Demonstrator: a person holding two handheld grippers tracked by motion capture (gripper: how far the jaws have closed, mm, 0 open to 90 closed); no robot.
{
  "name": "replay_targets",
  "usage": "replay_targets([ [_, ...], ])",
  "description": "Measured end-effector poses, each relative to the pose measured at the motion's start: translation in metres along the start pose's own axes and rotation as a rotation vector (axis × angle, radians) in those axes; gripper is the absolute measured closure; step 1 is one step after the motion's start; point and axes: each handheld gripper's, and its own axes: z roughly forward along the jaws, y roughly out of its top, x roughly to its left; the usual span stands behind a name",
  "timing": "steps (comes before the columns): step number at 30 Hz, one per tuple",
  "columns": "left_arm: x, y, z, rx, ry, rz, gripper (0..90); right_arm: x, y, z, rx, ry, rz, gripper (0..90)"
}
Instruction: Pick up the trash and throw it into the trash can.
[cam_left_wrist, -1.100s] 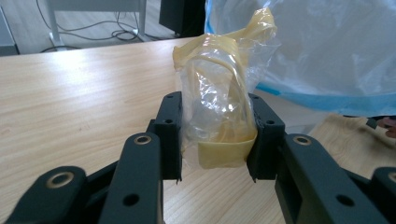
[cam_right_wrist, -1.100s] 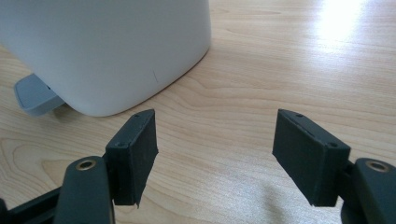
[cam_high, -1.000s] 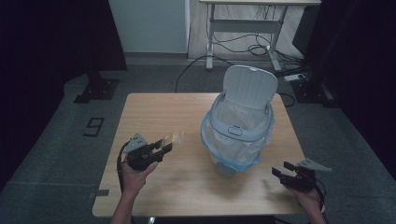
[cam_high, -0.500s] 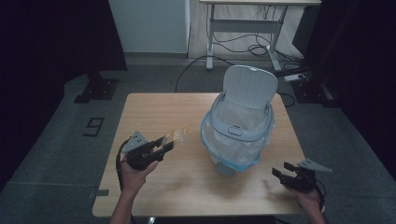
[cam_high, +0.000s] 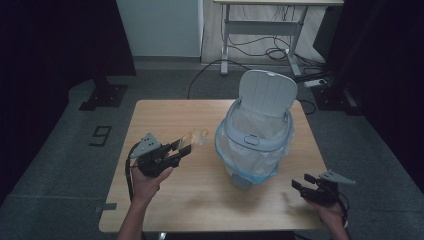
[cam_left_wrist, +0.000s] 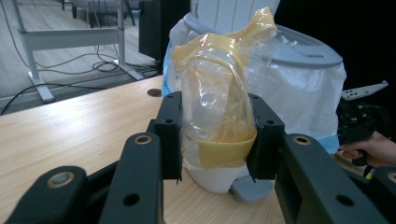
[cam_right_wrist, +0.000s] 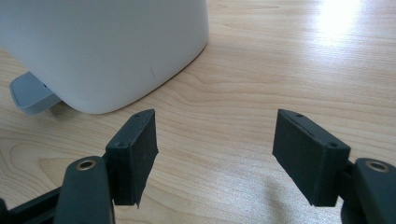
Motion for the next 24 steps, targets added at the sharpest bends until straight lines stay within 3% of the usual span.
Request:
replay_targets([
  [24, -0.017, 0.047, 0.021, -0.012, -0.059, 0.038, 63.0, 0.0, -0.001, 0.002, 0.008, 0.0, 0.004, 30.0],
])
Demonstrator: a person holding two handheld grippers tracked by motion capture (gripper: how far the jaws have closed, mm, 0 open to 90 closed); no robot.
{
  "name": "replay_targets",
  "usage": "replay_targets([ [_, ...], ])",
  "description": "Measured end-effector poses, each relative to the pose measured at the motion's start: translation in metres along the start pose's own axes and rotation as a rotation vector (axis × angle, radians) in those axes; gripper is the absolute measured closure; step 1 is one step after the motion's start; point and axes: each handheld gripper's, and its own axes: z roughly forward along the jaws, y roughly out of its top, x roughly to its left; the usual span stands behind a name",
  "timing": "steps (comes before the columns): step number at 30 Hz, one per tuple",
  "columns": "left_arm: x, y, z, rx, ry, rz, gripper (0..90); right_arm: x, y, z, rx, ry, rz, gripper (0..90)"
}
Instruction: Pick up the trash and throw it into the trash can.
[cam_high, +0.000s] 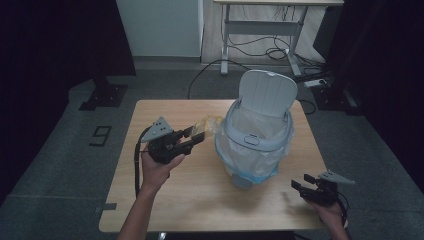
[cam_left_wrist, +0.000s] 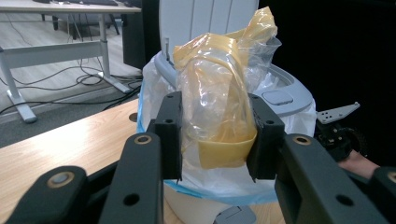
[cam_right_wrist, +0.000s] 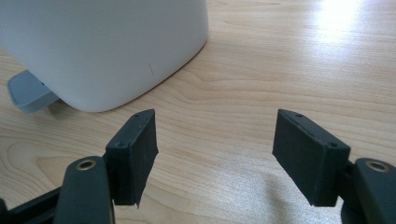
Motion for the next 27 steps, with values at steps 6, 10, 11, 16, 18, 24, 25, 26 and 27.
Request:
replay_targets([
  [6, -0.001, 0.007, 0.009, 0.009, -0.01, 0.006, 63.0, -0.001, 0.0, -0.001, -0.003, 0.0, -0.001, 30.1],
  [10, -0.002, 0.012, 0.014, 0.009, -0.015, 0.01, 63.0, -0.002, 0.0, -0.001, -0.005, 0.001, 0.005, 30.0],
  [11, -0.002, 0.013, 0.016, 0.01, -0.017, 0.011, 63.0, -0.002, 0.0, -0.001, -0.005, 0.001, 0.005, 30.1],
  [16, -0.004, 0.021, 0.021, 0.012, -0.024, 0.018, 62.9, -0.002, 0.0, -0.001, -0.001, 0.001, 0.001, 30.1],
  [18, -0.004, 0.023, 0.023, 0.013, -0.024, 0.023, 62.9, -0.001, 0.0, -0.001, 0.001, 0.001, 0.003, 30.0],
  [24, -0.003, 0.028, 0.029, 0.014, -0.034, 0.017, 62.8, -0.002, 0.0, -0.001, 0.003, 0.002, 0.003, 30.1],
  [25, -0.003, 0.028, 0.031, 0.015, -0.037, 0.013, 62.8, -0.002, 0.0, -0.001, 0.003, 0.002, 0.003, 30.0],
  [26, -0.002, 0.029, 0.032, 0.016, -0.039, 0.01, 62.8, -0.002, 0.0, -0.001, 0.004, 0.001, 0.002, 30.1],
  [27, -0.002, 0.029, 0.033, 0.019, -0.039, 0.011, 62.8, -0.002, 0.0, -0.001, 0.005, 0.001, 0.003, 30.0],
])
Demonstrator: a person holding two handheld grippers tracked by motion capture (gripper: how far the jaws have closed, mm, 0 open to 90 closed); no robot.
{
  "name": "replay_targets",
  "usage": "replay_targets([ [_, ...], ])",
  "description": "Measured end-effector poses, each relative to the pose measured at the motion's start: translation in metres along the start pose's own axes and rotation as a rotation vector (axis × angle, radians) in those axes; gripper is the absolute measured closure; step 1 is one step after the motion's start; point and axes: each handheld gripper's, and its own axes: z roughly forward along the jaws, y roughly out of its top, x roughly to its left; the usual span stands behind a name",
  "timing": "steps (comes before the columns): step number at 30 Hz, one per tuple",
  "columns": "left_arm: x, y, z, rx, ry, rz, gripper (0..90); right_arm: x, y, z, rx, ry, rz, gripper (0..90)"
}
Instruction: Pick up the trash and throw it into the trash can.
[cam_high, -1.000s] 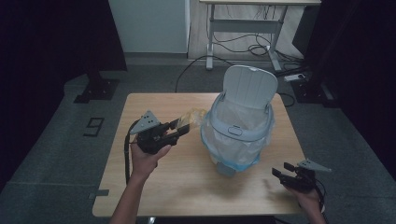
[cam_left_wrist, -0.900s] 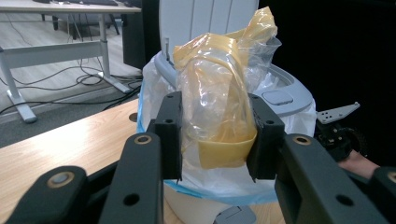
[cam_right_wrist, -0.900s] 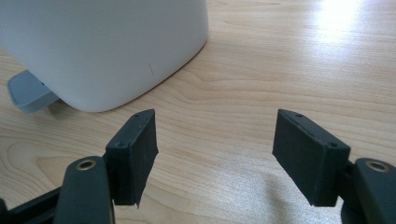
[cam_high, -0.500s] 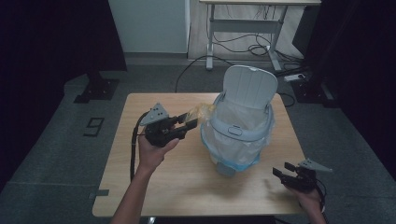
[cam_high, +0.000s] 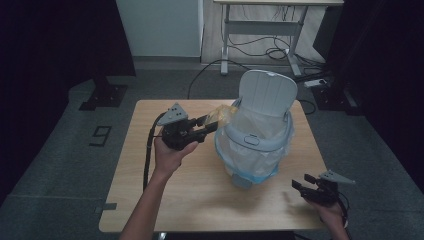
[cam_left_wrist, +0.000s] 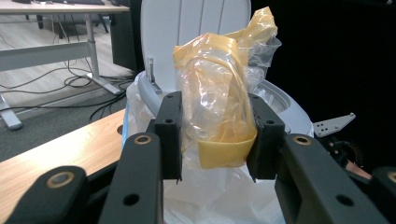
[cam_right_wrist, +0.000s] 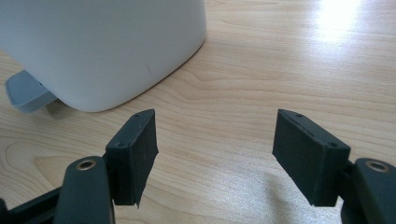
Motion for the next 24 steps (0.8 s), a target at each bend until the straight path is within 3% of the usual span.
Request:
replay_targets([
  [24, -0.008, 0.023, 0.036, 0.04, -0.039, 0.024, 62.8, -0.004, -0.001, 0.001, 0.009, -0.006, 0.006, 30.1],
])
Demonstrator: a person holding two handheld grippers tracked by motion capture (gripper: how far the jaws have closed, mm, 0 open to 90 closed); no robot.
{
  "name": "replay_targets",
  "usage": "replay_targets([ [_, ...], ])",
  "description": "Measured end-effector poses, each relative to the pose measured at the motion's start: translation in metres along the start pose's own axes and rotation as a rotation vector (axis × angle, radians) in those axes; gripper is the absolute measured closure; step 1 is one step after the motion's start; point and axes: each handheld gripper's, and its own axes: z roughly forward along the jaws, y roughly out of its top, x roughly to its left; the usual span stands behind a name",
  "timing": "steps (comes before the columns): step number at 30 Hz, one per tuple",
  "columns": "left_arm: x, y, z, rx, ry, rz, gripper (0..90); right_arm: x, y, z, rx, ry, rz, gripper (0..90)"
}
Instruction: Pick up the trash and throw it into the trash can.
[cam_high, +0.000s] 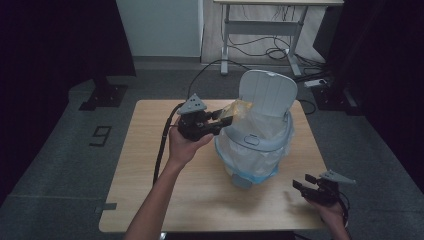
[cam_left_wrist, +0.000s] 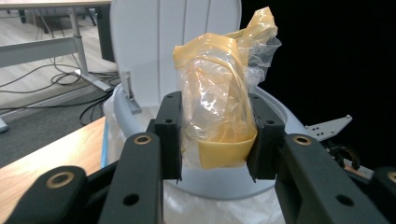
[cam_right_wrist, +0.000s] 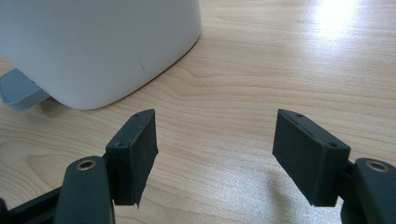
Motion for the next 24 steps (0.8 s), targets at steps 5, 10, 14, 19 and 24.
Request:
replay_targets([
  [5, -0.003, 0.008, 0.004, -0.004, -0.008, 0.008, 62.8, 0.0, 0.0, 0.0, 0.002, 0.002, 0.0, 30.1],
  [10, -0.005, 0.014, 0.011, 0.004, -0.013, 0.011, 62.7, 0.0, 0.0, 0.001, 0.005, 0.003, -0.002, 30.1],
  [14, -0.006, 0.017, 0.018, 0.012, -0.018, 0.014, 62.7, 0.0, 0.0, 0.001, 0.005, 0.004, 0.001, 30.1],
  [19, -0.008, 0.02, 0.027, 0.02, -0.032, 0.02, 62.6, 0.0, 0.0, 0.0, 0.006, 0.004, 0.003, 30.1],
  [24, -0.01, 0.024, 0.038, 0.037, -0.037, 0.029, 62.6, -0.001, 0.0, 0.0, 0.001, 0.005, 0.004, 30.1],
])
